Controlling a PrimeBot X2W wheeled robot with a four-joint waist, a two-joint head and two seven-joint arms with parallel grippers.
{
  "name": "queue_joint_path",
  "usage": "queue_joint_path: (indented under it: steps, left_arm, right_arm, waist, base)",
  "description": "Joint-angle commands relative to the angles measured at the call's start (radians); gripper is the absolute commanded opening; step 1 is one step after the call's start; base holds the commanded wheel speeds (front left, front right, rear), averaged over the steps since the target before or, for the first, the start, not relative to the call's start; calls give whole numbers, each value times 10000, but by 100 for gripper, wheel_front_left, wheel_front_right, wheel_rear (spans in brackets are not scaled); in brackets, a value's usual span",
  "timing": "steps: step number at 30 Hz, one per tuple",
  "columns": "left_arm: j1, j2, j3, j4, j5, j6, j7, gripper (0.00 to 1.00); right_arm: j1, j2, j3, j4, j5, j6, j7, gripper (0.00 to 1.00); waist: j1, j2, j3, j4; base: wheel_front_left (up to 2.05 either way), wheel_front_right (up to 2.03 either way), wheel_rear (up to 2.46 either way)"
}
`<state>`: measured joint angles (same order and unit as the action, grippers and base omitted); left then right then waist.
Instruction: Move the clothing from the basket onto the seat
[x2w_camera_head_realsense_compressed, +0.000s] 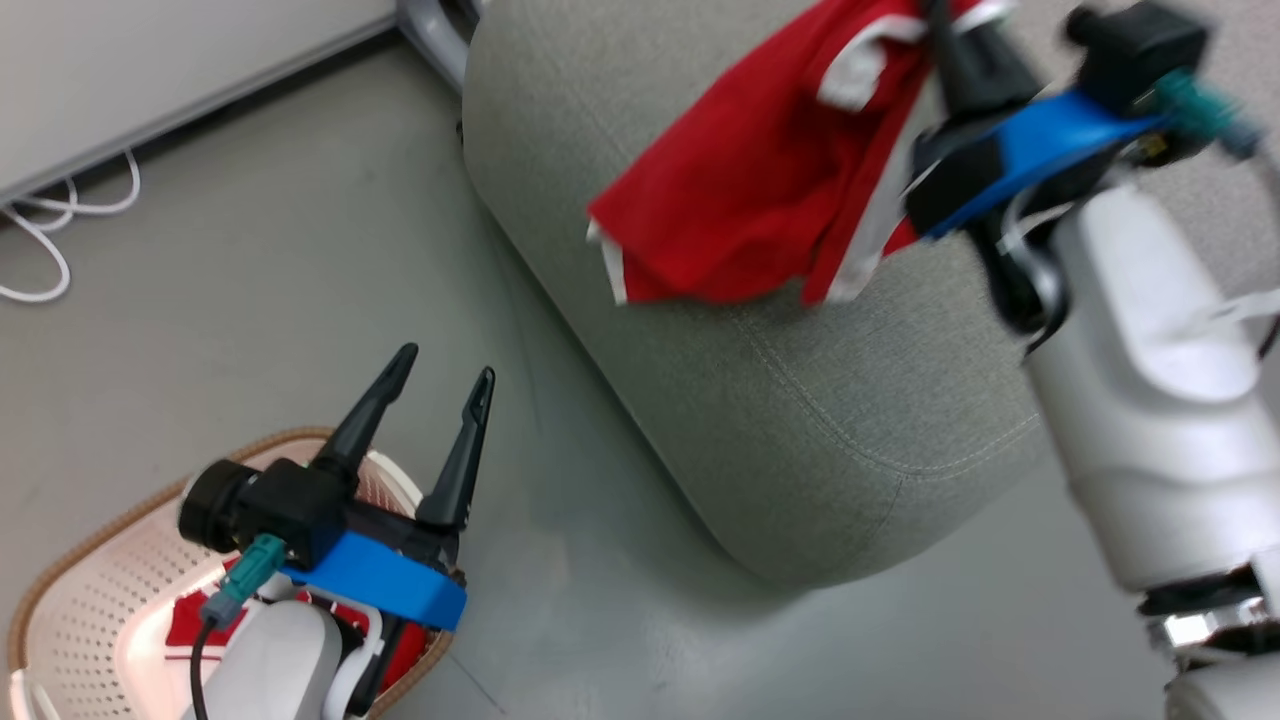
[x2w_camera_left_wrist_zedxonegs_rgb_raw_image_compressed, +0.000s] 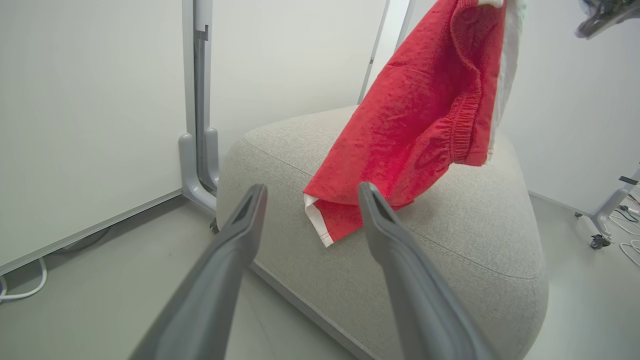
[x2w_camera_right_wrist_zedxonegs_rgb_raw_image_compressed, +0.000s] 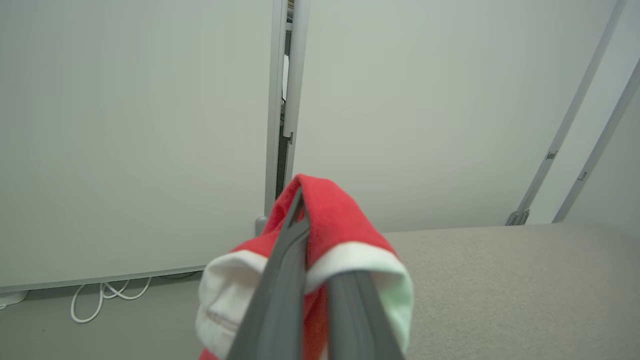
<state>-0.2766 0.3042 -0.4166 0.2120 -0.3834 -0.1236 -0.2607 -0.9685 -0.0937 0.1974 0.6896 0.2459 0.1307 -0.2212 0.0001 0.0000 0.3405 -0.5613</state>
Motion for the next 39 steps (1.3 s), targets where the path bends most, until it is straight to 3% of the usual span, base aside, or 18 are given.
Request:
queue_joint_path:
  steps: [1,9,15,26,37,38,39]
  left_arm:
    - [-243,98,51,-94,87,10,-4,100]
    - [-1025,488,3,-1173,372,38,475,100]
    - [-1610,905,169,-2080,628,166,851,100]
    - [-1722,1278,215,-2831,765,260,1156,100]
    - [-1825,1289,78,-2777,680,258,1125,100]
    - [-1849,1269,55,-2742,668,254,1104,100]
    - [-1858,1239,32,-2711,662,261,1096,100]
  right_arm:
    - [-235,-67,-122,58,11,1,-18,0]
    - [-1822,-1607,-1982,640,-289,-1,-159,0]
    - [-1989,-2149,-3322,843,-594,-1,-378,0]
    - [-1236,-1726,-5062,1522,-1239,1,-443,0]
    - [-1098,-1347,-5685,1627,-1814,1,-445,0]
    - [-1101,-1349,-5697,1647,-1852,1,-445,10]
    - [-1082,-1323,-5715,1638,-1892,1,-445,35]
  waist:
    - [-1,0,459,156]
    - [-1,0,1914,725]
    - [-1,0,3062,1094]
    - [-1,0,4053,1374]
    - [-1,0,4105,1437]
    - [-1,0,4087,1457]
    - [-1,0,4054,1477]
  base:
    - [0,0,0]
    - [0,0,0]
    - [0,0,0]
    - [0,0,0]
    - [0,0,0]
    - [0,0,0]
    - [0,0,0]
